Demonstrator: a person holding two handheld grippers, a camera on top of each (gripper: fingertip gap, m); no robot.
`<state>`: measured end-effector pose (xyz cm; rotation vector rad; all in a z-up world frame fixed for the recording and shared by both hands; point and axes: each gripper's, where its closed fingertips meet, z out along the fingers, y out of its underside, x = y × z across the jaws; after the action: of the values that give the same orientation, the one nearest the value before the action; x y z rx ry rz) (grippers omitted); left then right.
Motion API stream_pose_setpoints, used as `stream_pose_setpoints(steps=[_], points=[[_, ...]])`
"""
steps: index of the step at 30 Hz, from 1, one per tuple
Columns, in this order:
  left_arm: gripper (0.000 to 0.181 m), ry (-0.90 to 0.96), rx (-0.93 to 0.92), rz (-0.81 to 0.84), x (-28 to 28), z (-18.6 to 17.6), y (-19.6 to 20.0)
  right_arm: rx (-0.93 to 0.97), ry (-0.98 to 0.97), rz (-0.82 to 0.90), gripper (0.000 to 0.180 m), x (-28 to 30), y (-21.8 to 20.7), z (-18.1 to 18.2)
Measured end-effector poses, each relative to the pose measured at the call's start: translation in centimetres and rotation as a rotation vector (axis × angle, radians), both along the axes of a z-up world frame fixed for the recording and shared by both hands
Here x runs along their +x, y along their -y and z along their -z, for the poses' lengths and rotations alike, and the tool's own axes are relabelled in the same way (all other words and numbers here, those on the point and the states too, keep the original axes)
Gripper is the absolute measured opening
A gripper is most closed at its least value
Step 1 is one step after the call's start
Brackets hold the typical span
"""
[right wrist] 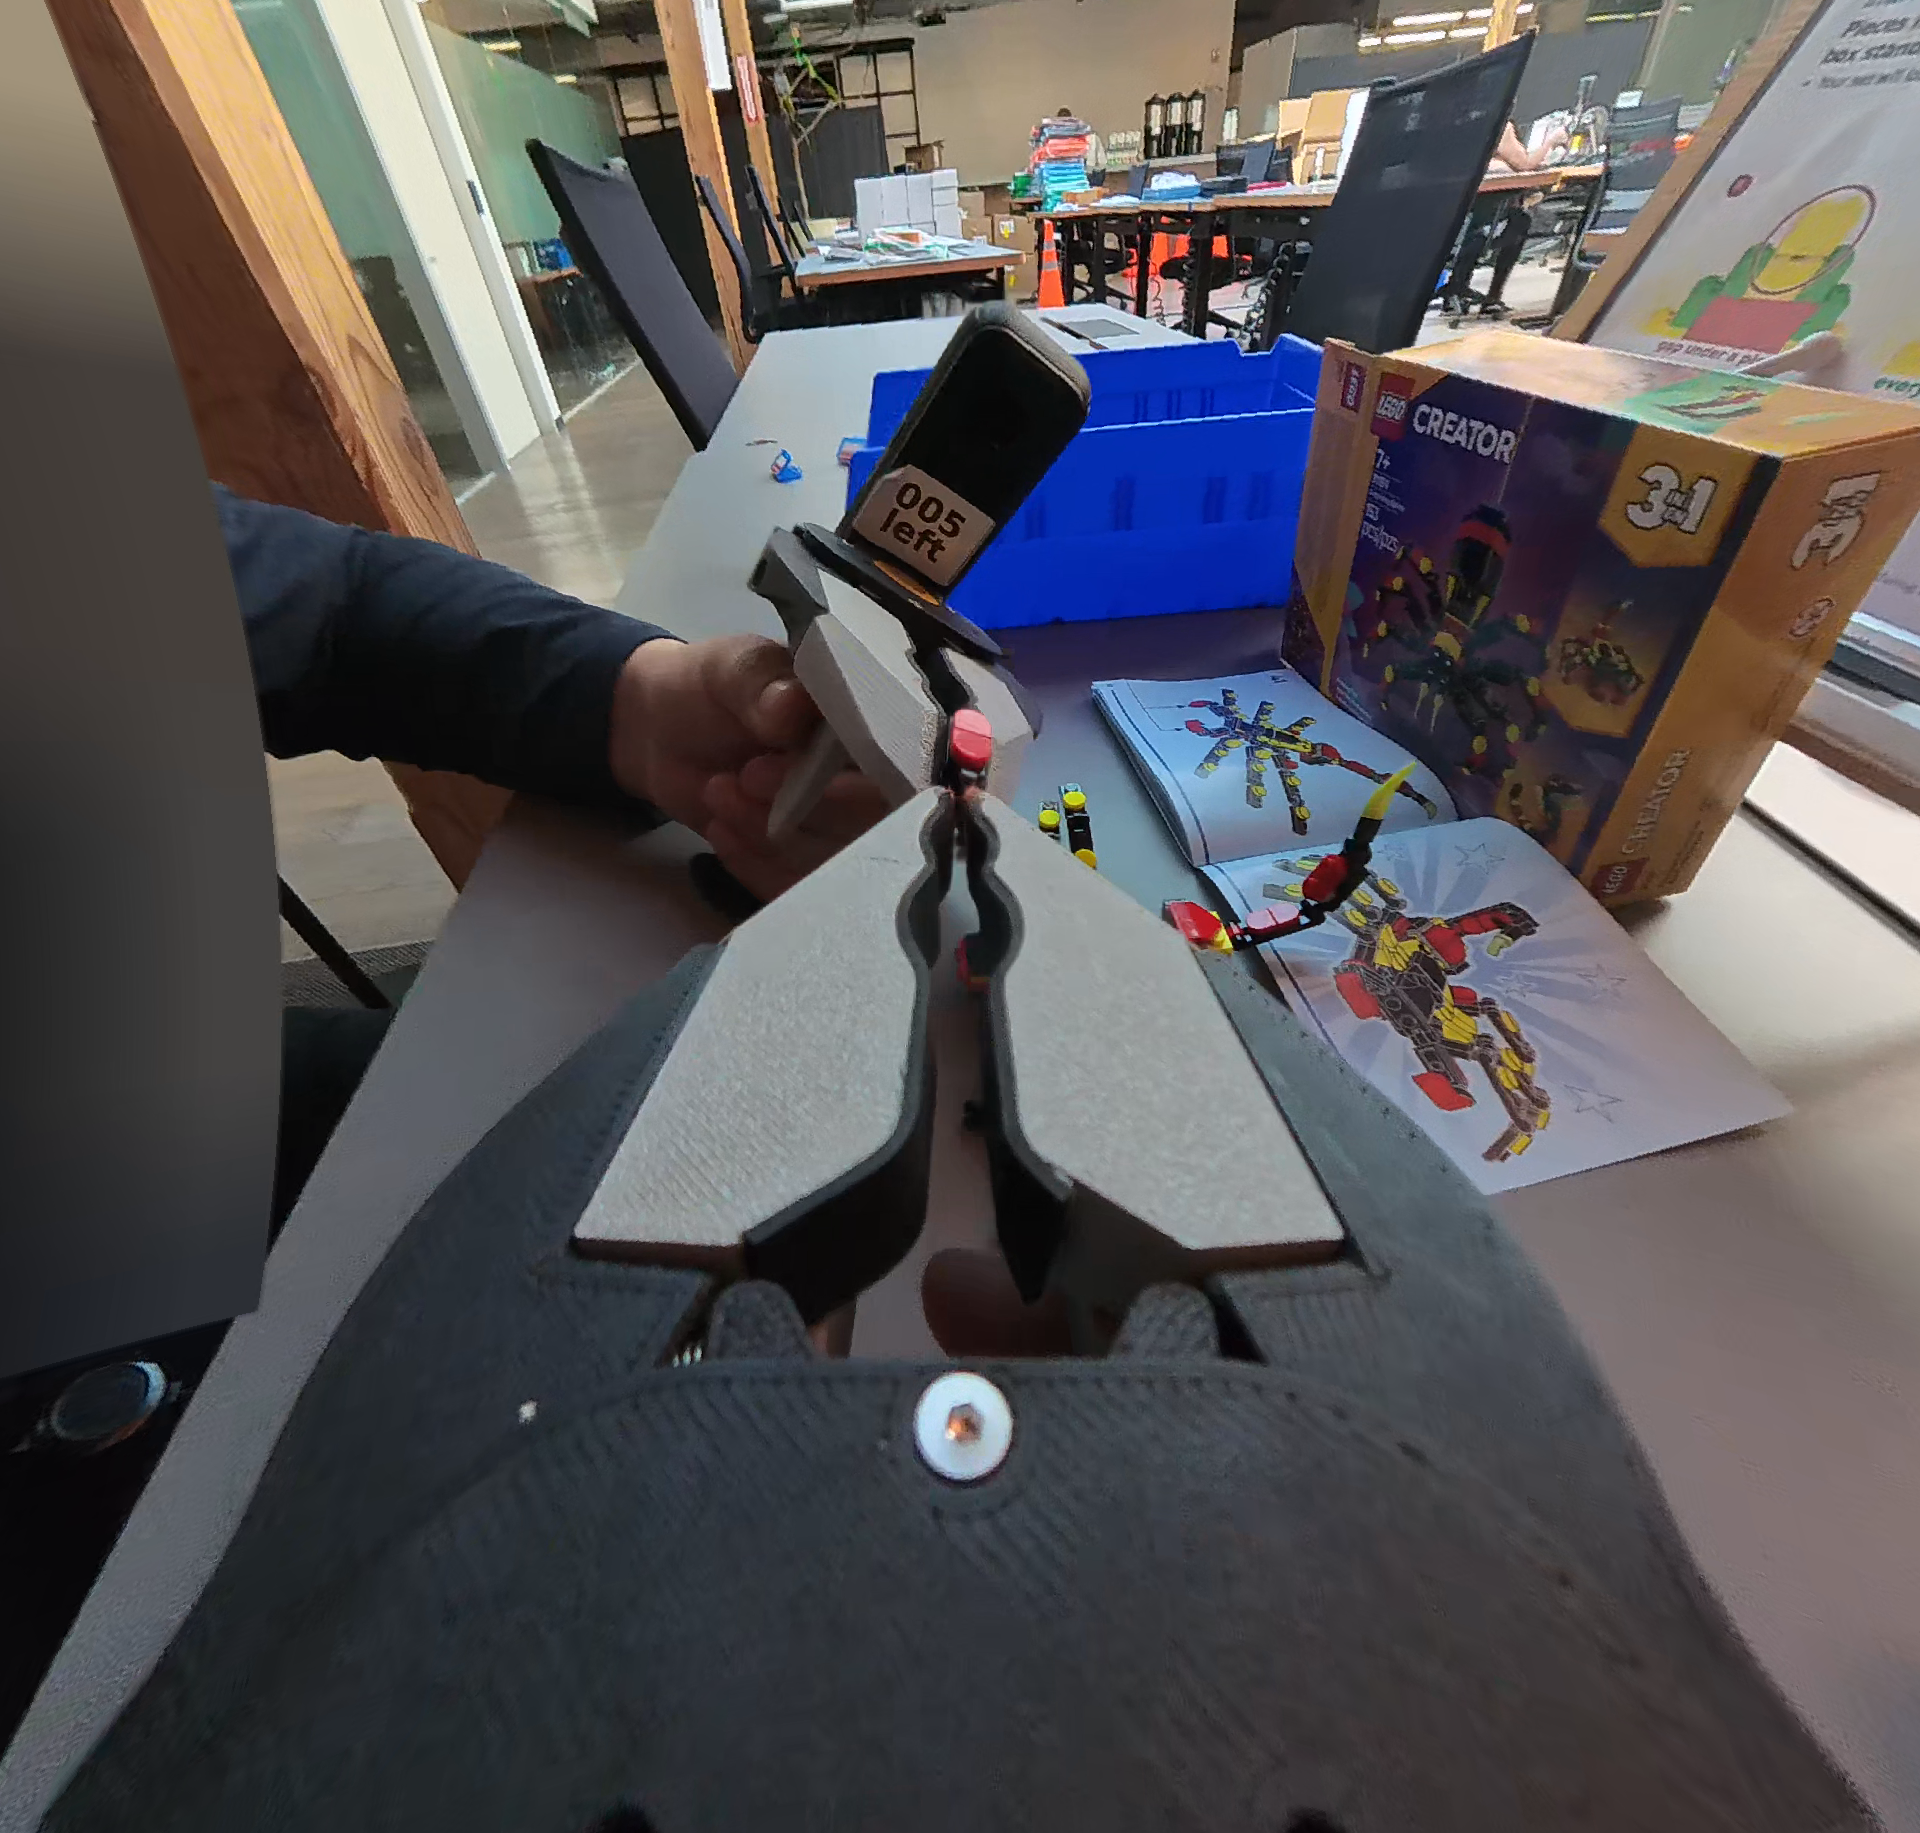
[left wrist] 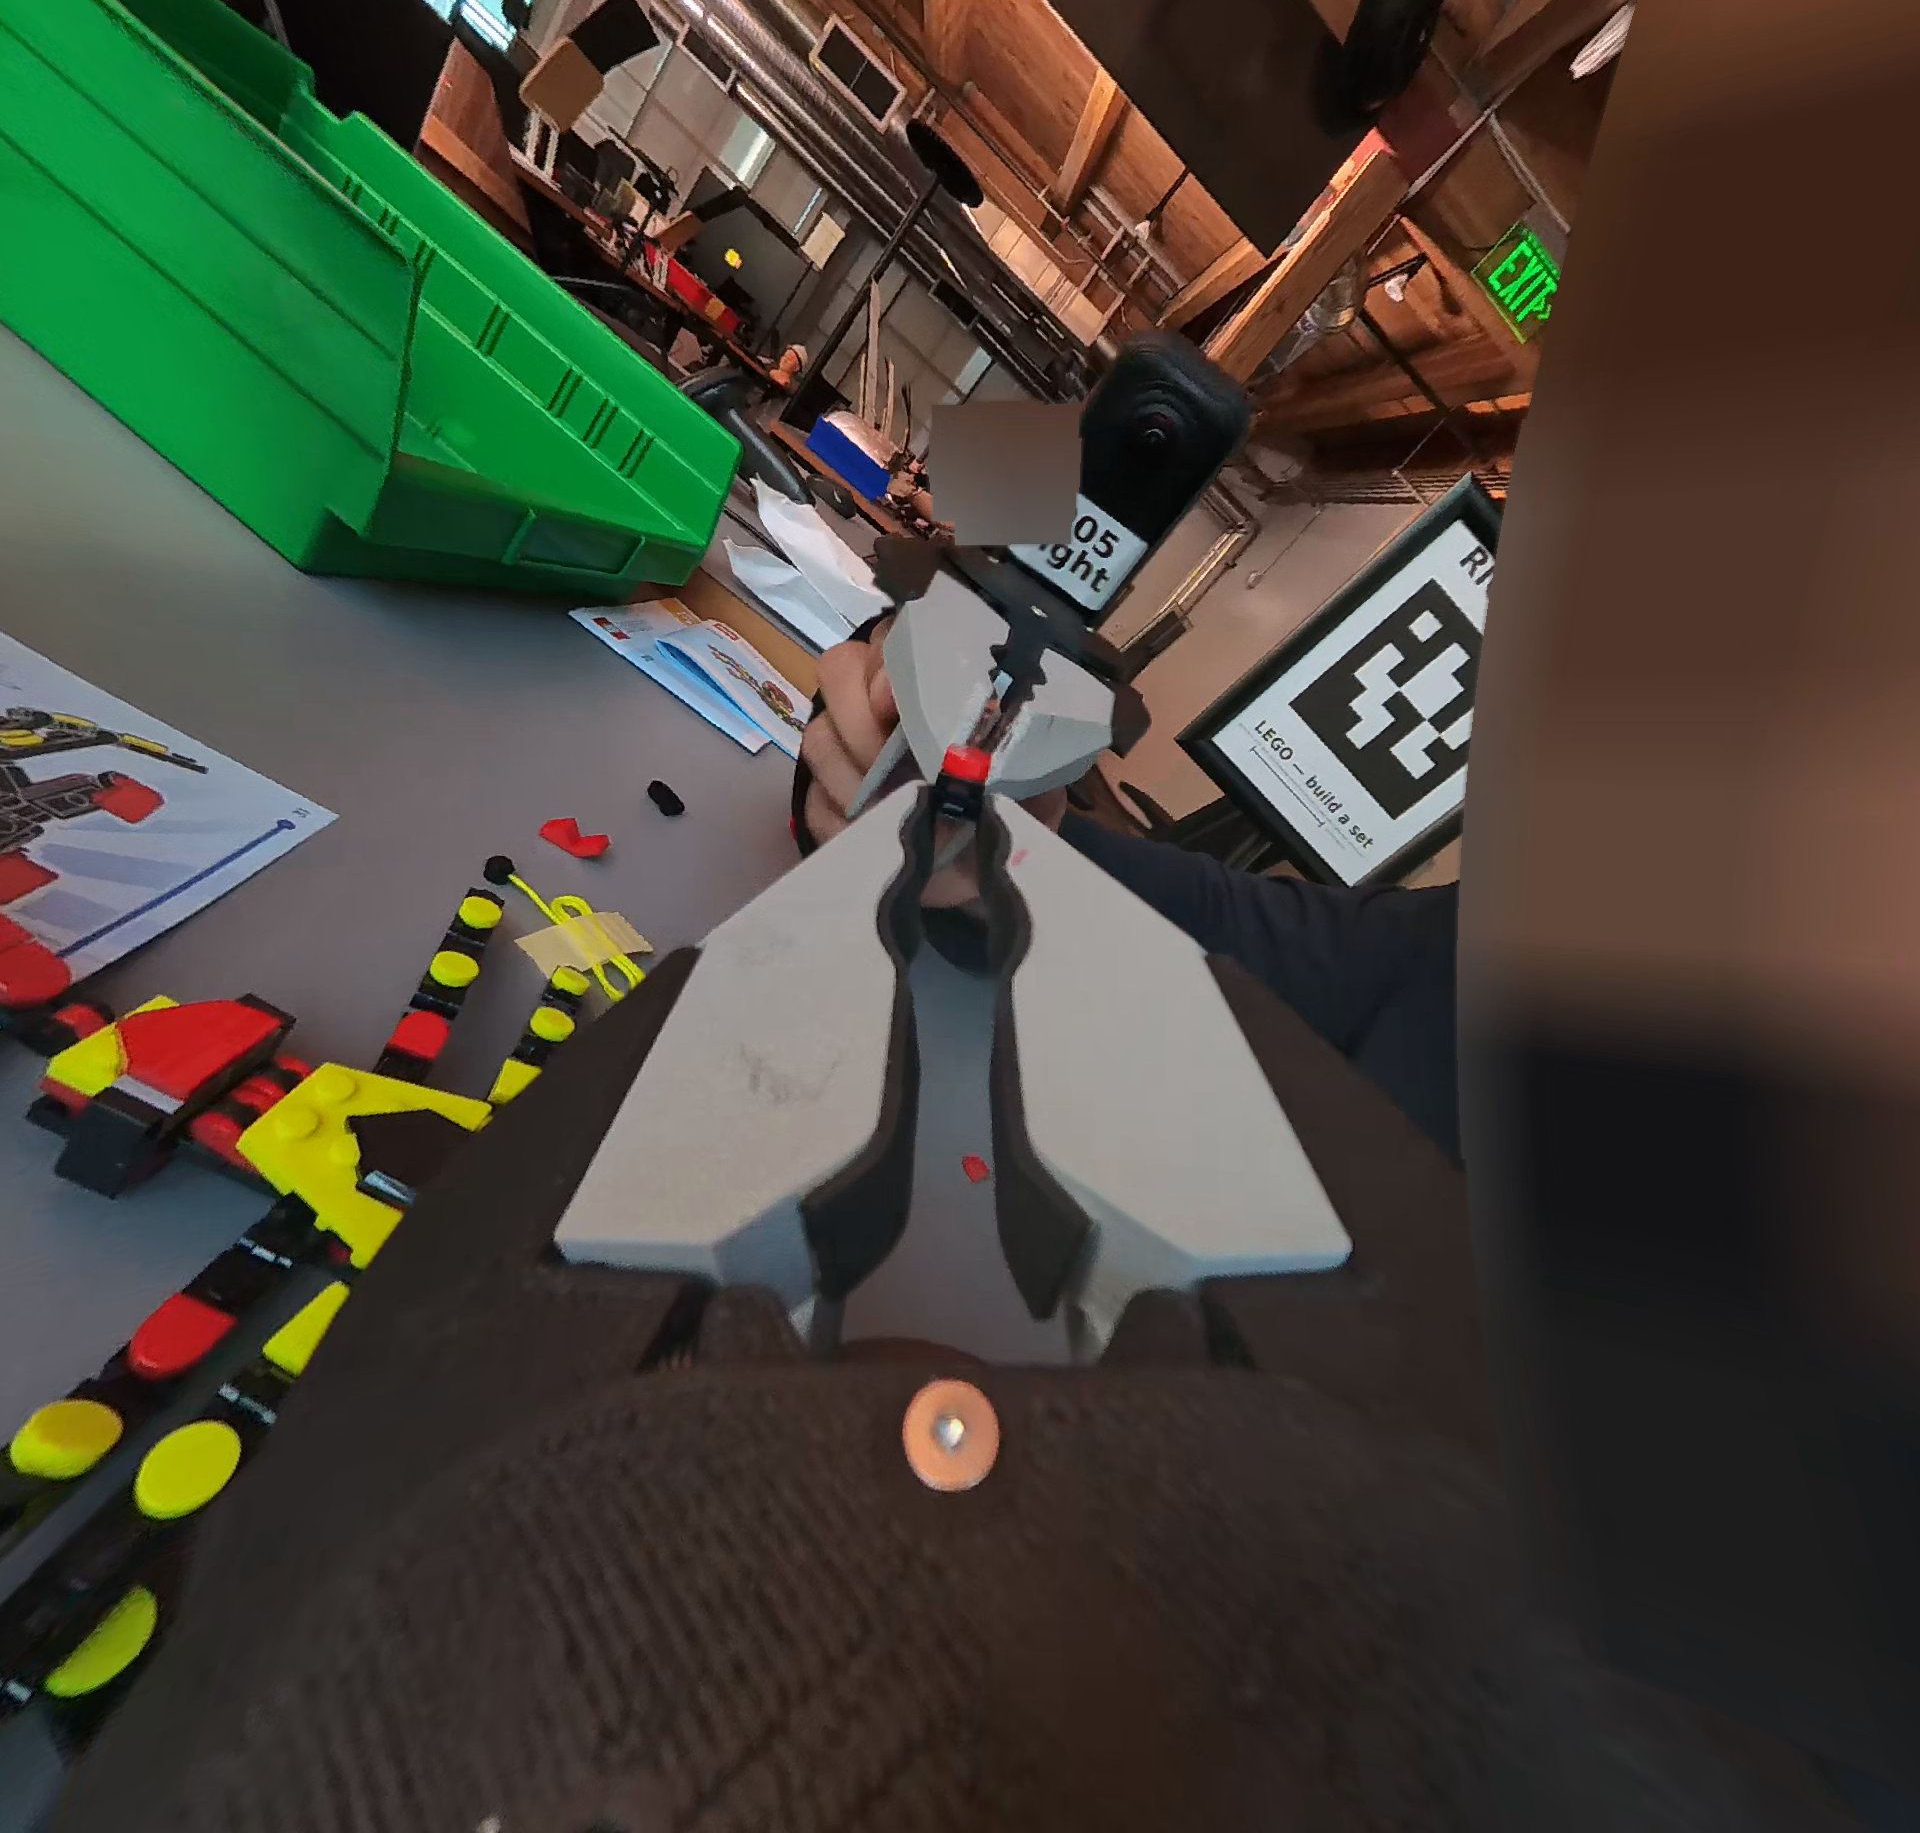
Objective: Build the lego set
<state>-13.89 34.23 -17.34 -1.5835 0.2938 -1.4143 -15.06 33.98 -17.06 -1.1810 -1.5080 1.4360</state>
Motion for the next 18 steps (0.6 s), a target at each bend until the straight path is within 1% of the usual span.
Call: stream_pose_setpoints(steps=[4, 8, 14, 18], points=[[0.004, 0.002, -0.019, 0.001, 0.0, 0.21, -0.1, 0.112, 0.007, 0.051, 0.0, -0.12, -0.22, 0.22], [0.004, -0.042, 0.013, -0.028, -0.02, 0.26, -0.19, 0.134, 0.007, 0.073, 0.0, -0.14, -0.31, 0.22], [0.004, -0.125, 0.058, -0.013, 0.12, 0.57, 0.46, 0.009, 0.018, 0.001, 0.0, -0.02, 0.37, 0.4], [0.004, -0.147, 0.078, -0.061, -0.55, 0.46, 0.03, -0.188, 0.016, -0.002, 0.0, -0.65, -0.07, 0.17]])
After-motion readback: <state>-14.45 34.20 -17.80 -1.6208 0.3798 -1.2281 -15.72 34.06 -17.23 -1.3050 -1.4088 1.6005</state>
